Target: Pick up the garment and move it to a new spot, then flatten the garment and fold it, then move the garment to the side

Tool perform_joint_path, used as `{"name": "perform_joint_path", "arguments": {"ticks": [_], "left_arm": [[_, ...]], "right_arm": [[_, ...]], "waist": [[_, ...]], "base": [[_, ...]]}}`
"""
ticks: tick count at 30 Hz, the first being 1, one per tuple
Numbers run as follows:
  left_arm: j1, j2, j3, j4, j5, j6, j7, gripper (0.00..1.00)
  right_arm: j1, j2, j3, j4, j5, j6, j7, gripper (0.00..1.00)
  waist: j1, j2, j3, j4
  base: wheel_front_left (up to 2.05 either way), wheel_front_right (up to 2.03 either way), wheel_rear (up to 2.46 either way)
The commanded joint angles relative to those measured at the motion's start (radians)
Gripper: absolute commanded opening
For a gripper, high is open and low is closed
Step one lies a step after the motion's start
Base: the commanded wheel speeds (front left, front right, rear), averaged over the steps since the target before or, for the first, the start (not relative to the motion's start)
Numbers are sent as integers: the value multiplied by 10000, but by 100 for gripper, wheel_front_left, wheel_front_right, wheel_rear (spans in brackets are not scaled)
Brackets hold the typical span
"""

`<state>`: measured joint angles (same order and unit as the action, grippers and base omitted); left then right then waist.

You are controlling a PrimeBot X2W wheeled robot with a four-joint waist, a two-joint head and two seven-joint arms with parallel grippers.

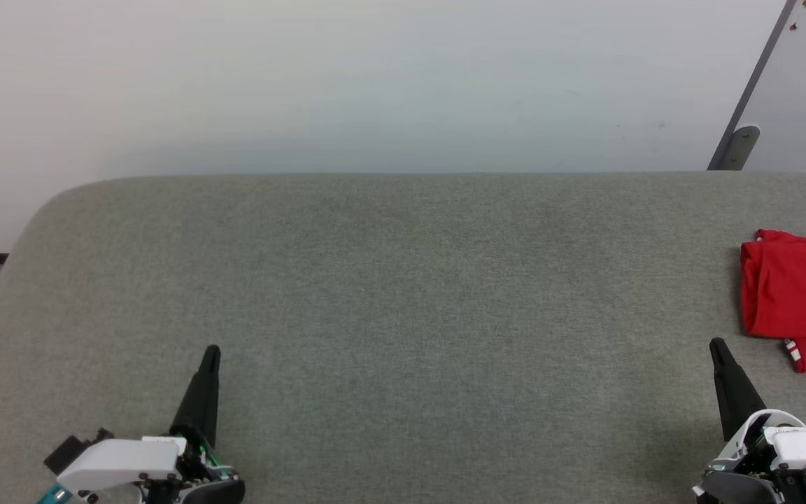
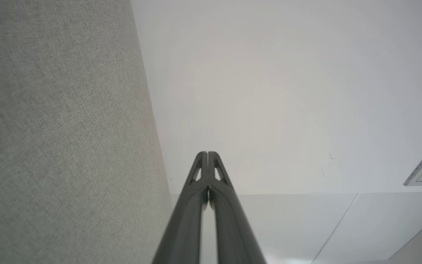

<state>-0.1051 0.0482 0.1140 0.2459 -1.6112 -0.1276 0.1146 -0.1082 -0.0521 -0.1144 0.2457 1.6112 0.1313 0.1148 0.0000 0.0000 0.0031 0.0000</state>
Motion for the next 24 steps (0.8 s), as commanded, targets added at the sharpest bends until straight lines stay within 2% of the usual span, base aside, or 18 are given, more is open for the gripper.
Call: {"name": "perform_joint_path", "arguments": {"ticks": [1,24], "left_arm": [[-79,4,13,-13,-31,-57,27,0],[-79,4,15,-14,-32,-57,26,0]], "right_arm": [[-21,38,1,-22,33,-10,24,0],[-21,38,2,-22,34,-10,23,0]], "waist": [[0,0,0,0],[0,0,0,0]], "base": [[0,0,0],[0,0,0]]}}
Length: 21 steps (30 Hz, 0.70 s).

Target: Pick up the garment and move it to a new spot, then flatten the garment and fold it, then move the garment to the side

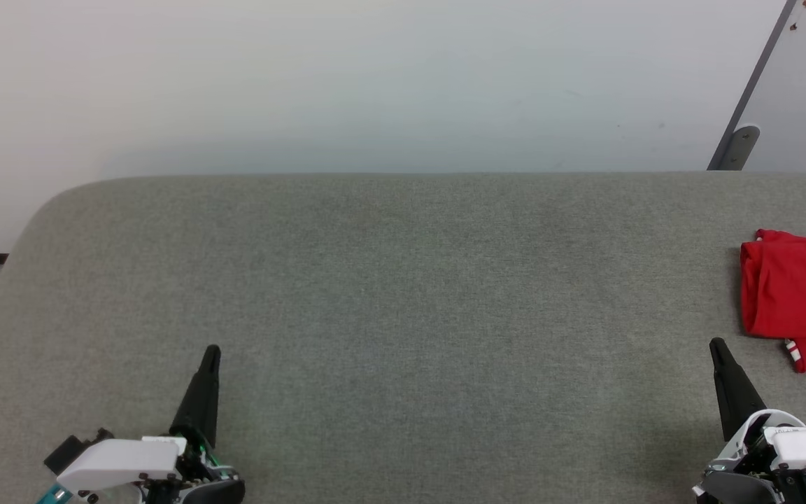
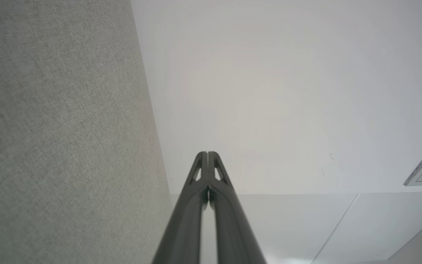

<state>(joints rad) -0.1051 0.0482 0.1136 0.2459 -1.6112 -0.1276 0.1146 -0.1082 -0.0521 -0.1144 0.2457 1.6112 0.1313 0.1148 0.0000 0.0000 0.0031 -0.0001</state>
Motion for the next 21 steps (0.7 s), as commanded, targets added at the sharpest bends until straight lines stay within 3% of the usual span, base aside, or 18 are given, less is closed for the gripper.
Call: {"name": "perform_joint_path", "arguments": {"ticks": [1,21], "left_arm": [[-79,4,17,-14,-32,-56,26,0],[-79,4,17,-14,-33,-57,25,0]], "right_arm": [[-21,38,2,-22,34,-10,23,0],[-20,38,3,-22,35,-10,23,0]], "waist": [[0,0,0,1],[0,0,0,1]], "base": [[0,0,0],[0,0,0]]}}
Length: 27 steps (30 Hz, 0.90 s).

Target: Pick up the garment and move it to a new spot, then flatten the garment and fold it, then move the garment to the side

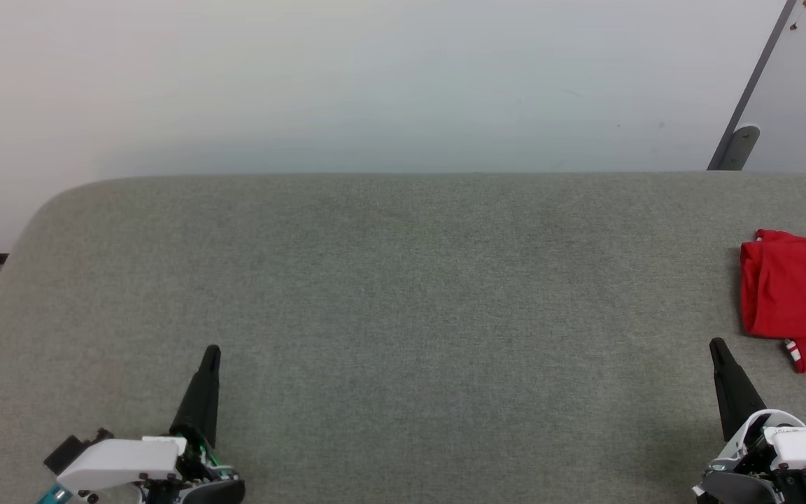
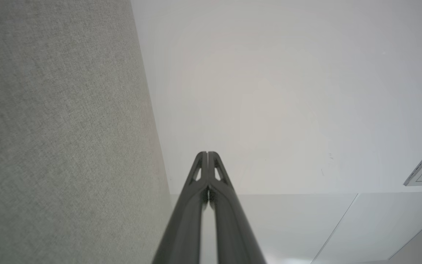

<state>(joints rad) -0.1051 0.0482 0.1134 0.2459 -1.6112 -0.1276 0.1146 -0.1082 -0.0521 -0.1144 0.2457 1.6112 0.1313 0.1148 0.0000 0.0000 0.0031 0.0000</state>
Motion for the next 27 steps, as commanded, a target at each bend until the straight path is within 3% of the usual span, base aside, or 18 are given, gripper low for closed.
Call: {"name": "perform_joint_path", "arguments": {"ticks": [1,27], "left_arm": [[-79,4,18,-15,-33,-57,25,0],[-79,4,17,-15,-34,-58,24,0]], "right_arm": [[-20,38,3,-22,35,-10,23,0],[-20,37,4,-22,35,-10,22,0]], "waist": [[0,0,0,0],[0,0,0,0]], "base": [[0,0,0],[0,0,0]]}}
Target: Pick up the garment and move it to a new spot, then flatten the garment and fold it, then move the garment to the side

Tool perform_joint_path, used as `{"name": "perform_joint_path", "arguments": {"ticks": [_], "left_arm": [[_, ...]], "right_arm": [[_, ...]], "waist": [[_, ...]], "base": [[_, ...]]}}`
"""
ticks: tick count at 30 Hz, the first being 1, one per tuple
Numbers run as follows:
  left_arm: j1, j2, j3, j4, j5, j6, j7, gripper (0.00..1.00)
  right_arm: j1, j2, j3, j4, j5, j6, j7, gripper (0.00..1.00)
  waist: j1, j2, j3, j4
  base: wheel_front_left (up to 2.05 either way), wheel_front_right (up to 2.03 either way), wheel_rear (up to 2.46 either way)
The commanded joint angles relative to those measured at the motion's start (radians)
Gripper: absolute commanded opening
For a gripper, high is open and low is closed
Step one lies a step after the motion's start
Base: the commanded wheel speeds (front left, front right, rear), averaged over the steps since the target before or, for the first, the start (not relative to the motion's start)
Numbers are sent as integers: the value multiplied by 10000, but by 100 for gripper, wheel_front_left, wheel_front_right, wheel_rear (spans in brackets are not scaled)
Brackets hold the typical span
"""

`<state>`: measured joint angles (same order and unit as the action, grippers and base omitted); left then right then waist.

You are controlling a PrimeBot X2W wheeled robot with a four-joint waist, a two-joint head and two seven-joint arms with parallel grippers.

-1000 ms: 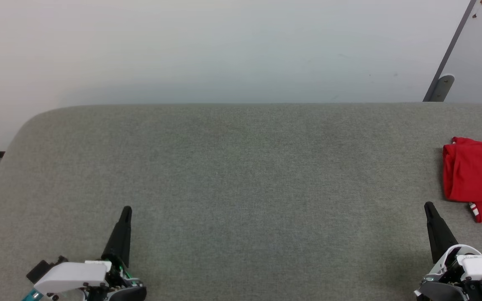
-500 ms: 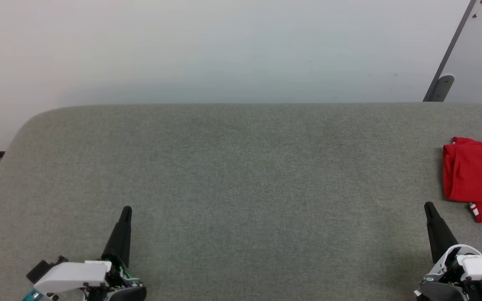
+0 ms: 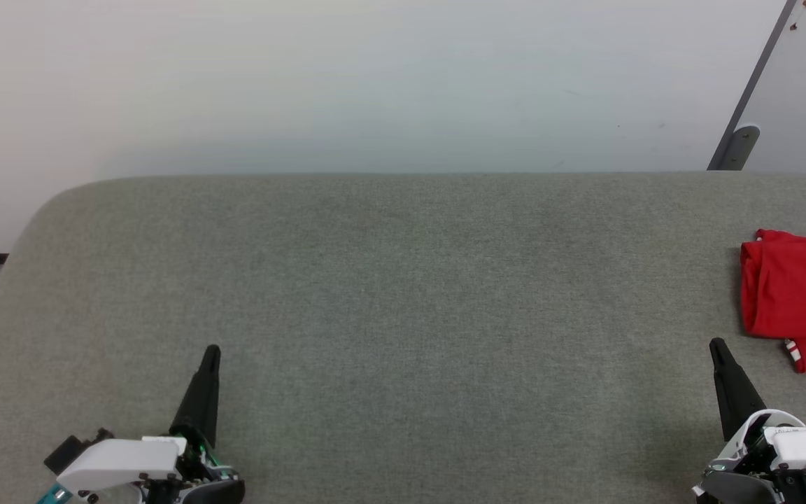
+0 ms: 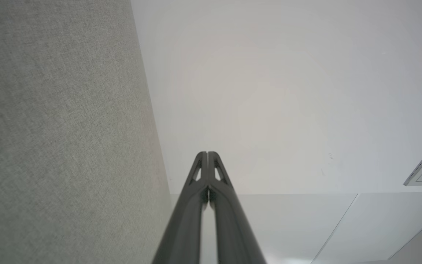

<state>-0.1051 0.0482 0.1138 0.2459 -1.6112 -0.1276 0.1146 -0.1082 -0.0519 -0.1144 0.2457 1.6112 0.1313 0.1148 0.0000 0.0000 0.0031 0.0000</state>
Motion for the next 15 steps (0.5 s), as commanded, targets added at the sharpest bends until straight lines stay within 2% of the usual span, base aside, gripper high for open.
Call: {"name": "perform_joint_path", "arguments": {"ticks": [1,15], "left_arm": [[-79,4,16,-15,-34,-58,24,0],[-79,4,12,-16,-34,-58,23,0]], "right_arm": [[-20,35,4,-22,35,-10,22,0],[-20,35,4,-22,35,-10,21,0]], "waist": [[0,0,0,0],[0,0,0,0]], "base": [[0,0,0],[0,0,0]]}}
